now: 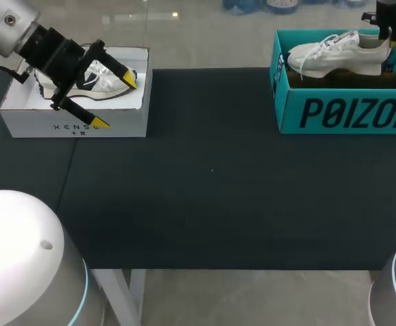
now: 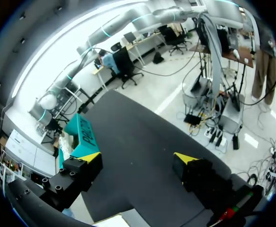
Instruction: Take the shoe out of the shoebox, open the shoe tongue, remove and reinsert the insole, then place the shoe into the shoebox
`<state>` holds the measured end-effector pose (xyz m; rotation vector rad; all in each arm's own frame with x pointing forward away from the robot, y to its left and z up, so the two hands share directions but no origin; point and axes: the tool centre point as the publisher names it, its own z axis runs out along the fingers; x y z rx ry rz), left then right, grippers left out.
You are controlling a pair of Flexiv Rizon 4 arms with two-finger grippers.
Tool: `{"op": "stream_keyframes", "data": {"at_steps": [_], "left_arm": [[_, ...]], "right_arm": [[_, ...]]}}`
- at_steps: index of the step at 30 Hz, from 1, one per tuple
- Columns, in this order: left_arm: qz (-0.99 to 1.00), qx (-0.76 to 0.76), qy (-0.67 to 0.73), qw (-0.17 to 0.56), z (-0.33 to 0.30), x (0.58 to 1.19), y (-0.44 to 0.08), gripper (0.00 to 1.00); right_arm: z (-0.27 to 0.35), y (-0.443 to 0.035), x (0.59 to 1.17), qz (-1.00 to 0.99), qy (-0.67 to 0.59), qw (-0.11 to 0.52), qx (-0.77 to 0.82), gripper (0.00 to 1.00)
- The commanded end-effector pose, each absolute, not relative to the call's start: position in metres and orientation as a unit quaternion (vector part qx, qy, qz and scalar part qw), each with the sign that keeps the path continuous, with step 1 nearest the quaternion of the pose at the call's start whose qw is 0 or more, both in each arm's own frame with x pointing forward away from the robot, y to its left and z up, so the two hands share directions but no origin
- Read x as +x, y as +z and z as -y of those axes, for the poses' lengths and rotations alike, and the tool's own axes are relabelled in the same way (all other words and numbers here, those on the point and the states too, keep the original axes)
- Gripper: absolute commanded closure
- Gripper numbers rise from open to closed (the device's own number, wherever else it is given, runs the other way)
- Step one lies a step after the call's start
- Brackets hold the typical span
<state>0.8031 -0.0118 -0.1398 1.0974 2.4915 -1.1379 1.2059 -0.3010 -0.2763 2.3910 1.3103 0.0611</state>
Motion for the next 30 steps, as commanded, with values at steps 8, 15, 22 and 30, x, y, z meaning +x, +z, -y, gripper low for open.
{"op": "stream_keyframes", "data": {"at_steps": [8,15,22,30], "left_arm": [[-0.841,0.370,-0.382,0.094,0.012,0.803,-0.139,0.00],[-0.841,0.370,-0.382,0.094,0.012,0.803,-0.139,0.00],[-0.841,0.370,-0.382,0.094,0.012,0.803,-0.139,0.00],[-0.841,0.370,-0.382,0.094,0.012,0.803,-0.139,0.00]], "right_arm": [[0.303,-0.228,1.195,-0.469,0.053,0.221,0.853,1.00],[0.311,-0.180,1.190,-0.464,0.078,0.237,0.850,1.00],[0.316,-0.139,1.185,-0.459,0.099,0.257,0.845,1.00],[0.316,-0.131,1.180,-0.457,0.102,0.263,0.843,1.00]]}}
